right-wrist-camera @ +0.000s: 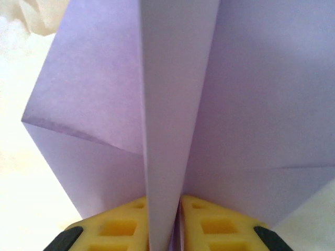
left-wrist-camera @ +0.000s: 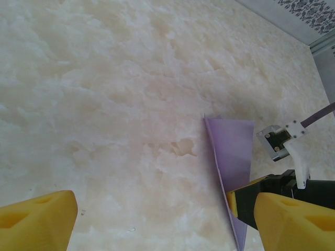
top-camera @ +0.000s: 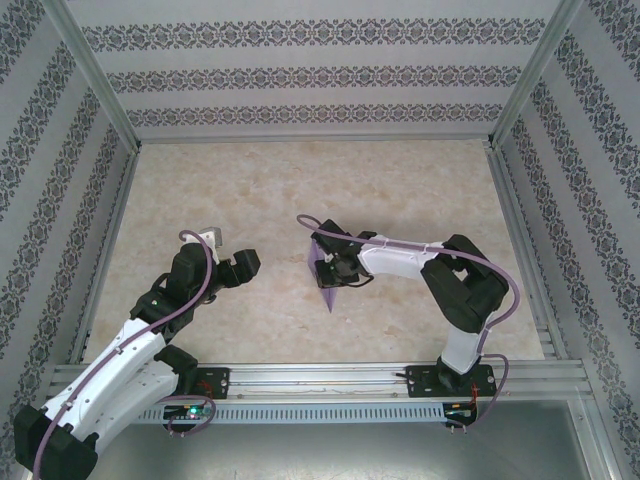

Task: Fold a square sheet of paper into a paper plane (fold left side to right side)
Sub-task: Pick up the paper plane at the center of the table.

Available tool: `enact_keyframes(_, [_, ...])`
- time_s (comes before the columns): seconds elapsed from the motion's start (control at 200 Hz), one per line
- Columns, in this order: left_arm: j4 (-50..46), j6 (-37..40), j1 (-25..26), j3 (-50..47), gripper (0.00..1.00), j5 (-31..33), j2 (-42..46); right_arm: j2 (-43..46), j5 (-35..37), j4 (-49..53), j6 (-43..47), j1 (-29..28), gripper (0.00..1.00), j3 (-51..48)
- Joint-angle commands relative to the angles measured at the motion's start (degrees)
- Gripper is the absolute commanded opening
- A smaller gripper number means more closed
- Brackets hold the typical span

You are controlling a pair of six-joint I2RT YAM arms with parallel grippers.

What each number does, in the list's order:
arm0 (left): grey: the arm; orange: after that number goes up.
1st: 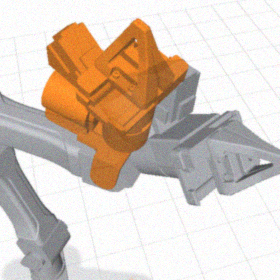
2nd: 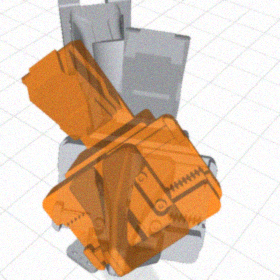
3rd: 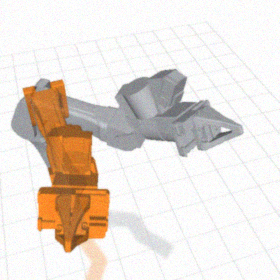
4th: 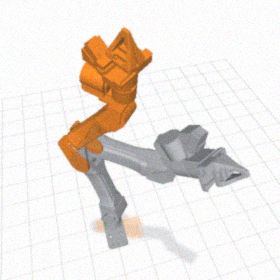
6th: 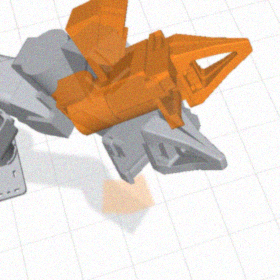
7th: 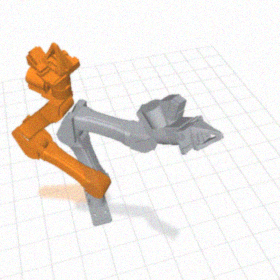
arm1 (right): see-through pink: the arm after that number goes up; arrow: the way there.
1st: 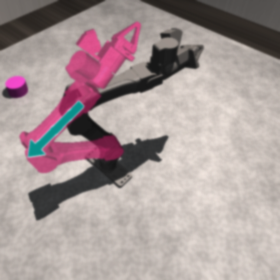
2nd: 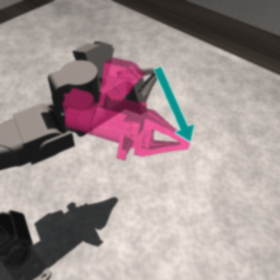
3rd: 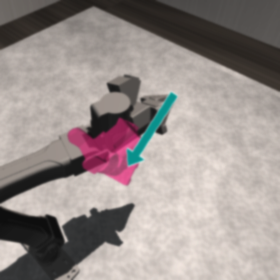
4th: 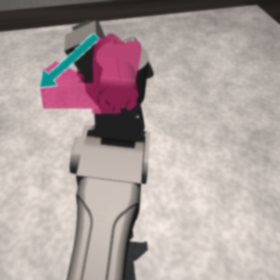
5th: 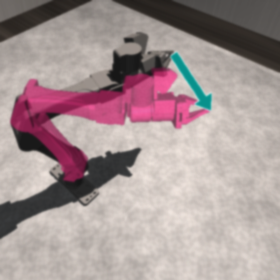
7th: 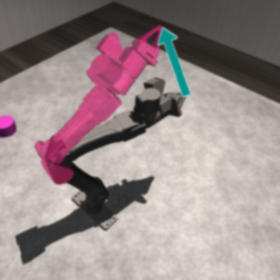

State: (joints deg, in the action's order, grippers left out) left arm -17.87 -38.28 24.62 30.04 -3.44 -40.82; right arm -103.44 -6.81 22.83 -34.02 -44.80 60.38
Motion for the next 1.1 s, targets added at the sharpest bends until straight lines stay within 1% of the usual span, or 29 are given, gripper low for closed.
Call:
enact_keyframes(0.0, [-2.1,1.0,-0.9,1.2,0.88,-0.3,0.2,-1.4,2.8,2.5,1.0,-0.9,0.17,1.7])
enact_keyframes(0.125, [-2.4,1.1,-1.0,1.2,0.88,-0.2,0.2,-0.5,3.3,2.7,0.7,-1.0,0.11,1.8])
enact_keyframes(0.265, [-3.3,1.7,-1.1,1.9,0.88,-0.2,0.5,2.5,4.6,4.0,1.1,-0.4,0.0,3.0])
enact_keyframes(0.365, [-4.5,3.3,-1.1,3.3,0.88,-0.3,0.7,3.4,5.1,5.5,1.8,1.3,0.0,4.3])
enact_keyframes(0.47, [-4.8,5.5,-1.2,4.3,0.9,-1.6,1.7,2.2,5.2,8.0,3.2,4.2,0.0,7.4])
enact_keyframes(0.515, [-4.6,6.4,-1.2,4.6,0.92,-2.4,2.4,1.2,6.2,8.8,4.0,5.4,0.0,9.1])
enact_keyframes(0.58, [-3.7,7.4,-1.2,4.5,0.97,-4.3,3.4,-0.7,6.8,10.4,5.1,7.5,0.0,11.9])
enact_keyframes(0.655, [-2.5,8.3,-1.3,4.3,1.0,-7.0,4.4,-3.3,7.2,11.7,6.2,10.0,0.0,15.6])
enact_keyframes(0.809, [-0.4,8.6,-1.3,3.3,1.0,-11.1,5.3,-9.5,8.1,15.5,8.2,13.7,0.0,24.3])
enact_keyframes(0.959, [-0.4,8.4,-1.4,2.6,1.0,-11.3,5.2,-14.4,8.8,18.3,9.1,15.6,0.0,30.1])
enact_keyframes(1.094, [-0.3,8.5,-1.5,2.5,1.0,-11.2,4.8,-17.4,9.3,19.4,9.5,16.0,0.0,32.7])
